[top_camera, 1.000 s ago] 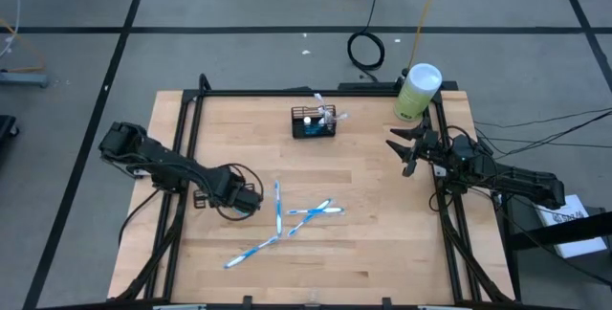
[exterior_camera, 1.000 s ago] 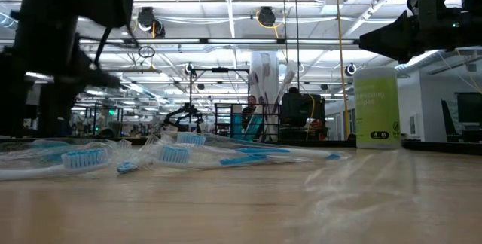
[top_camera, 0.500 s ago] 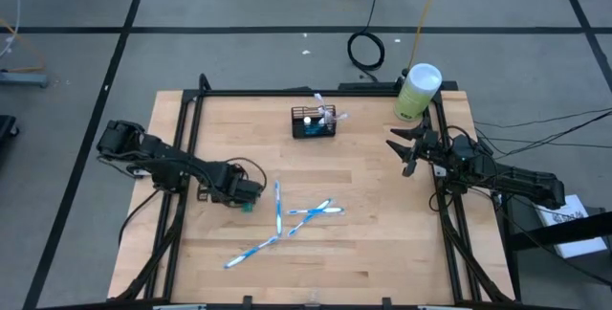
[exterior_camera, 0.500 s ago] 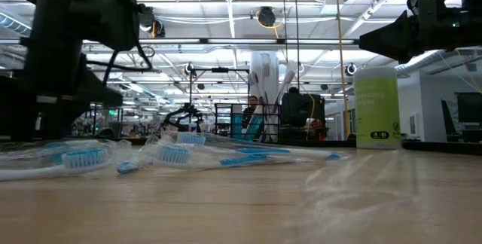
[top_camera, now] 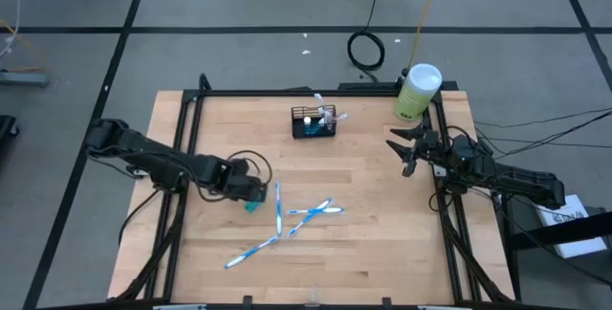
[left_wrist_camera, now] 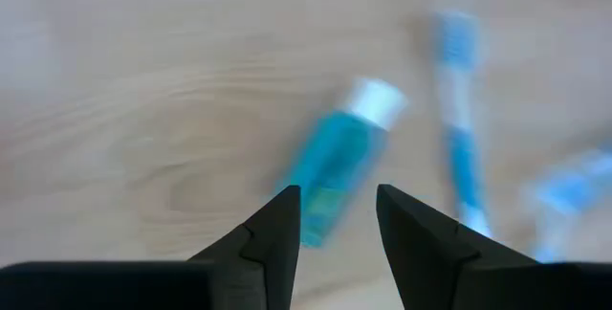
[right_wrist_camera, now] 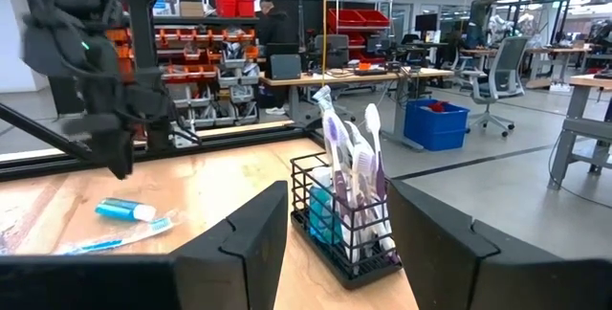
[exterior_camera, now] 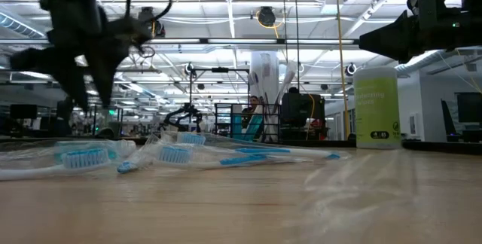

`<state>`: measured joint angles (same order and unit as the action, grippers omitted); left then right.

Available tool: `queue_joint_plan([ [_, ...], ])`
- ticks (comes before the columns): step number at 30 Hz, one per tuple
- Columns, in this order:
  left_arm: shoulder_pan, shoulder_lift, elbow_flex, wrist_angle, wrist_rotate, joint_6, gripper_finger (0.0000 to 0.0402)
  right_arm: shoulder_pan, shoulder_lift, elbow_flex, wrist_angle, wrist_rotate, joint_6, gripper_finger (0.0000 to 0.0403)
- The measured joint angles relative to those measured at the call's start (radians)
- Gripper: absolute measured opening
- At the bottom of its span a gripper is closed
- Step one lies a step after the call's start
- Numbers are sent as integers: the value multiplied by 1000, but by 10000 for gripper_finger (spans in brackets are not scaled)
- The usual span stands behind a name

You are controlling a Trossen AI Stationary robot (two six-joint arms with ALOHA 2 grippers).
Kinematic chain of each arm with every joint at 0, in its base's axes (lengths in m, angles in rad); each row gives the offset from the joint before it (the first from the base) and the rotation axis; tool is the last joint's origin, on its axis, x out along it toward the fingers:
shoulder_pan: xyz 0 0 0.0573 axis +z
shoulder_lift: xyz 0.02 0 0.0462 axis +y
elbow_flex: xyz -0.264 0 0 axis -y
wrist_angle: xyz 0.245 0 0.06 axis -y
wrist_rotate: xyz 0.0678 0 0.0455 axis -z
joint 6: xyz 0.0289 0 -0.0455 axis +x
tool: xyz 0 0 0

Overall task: Pick & Place toothbrushing station
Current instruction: Put the blue mouthwash into the middle compartment of the wire organizer

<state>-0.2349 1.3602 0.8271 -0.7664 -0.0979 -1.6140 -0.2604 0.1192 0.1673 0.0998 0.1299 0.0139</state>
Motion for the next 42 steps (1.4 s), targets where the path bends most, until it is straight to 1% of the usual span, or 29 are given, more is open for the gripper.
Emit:
queue_joint_plan([
  [3, -19, 20, 15, 82, 4, 154, 147, 0, 0, 0, 0, 0, 0, 171],
  [5, -24, 26, 17, 110, 10, 225, 147, 0, 0, 0, 0, 0, 0, 171],
  [9, -24, 47, 16, 108, 33, 246, 148, 0, 0, 0, 0, 0, 0, 171],
  [12, -24, 67, 15, 40, 57, 244, 156, 0, 0, 0, 0, 0, 0, 171],
  [15, -19, 94, 15, -41, 63, 220, 184, 0, 0, 0, 0, 0, 0, 171],
  [17, -13, 106, 15, -55, 64, 217, 211, 0, 0, 0, 0, 0, 0, 171],
  [21, -10, 108, 15, -6, 71, 237, 255, 0, 0, 0, 0, 0, 0, 171],
  [25, -18, 109, 15, 33, 70, 287, 276, 0, 0, 0, 0, 0, 0, 171],
  [28, -23, 148, 15, 21, 67, 290, 277, 0, 0, 0, 0, 0, 0, 171],
  [32, -23, 218, 15, 14, 110, 285, 264, 0, 0, 0, 0, 0, 0, 171],
  [37, -22, 302, 21, 60, 125, 342, 247, 0, 0, 0, 0, 0, 0, 171],
  [42, -6, 325, 22, 60, 147, 375, 222, 0, 0, 0, 0, 0, 0, 171],
])
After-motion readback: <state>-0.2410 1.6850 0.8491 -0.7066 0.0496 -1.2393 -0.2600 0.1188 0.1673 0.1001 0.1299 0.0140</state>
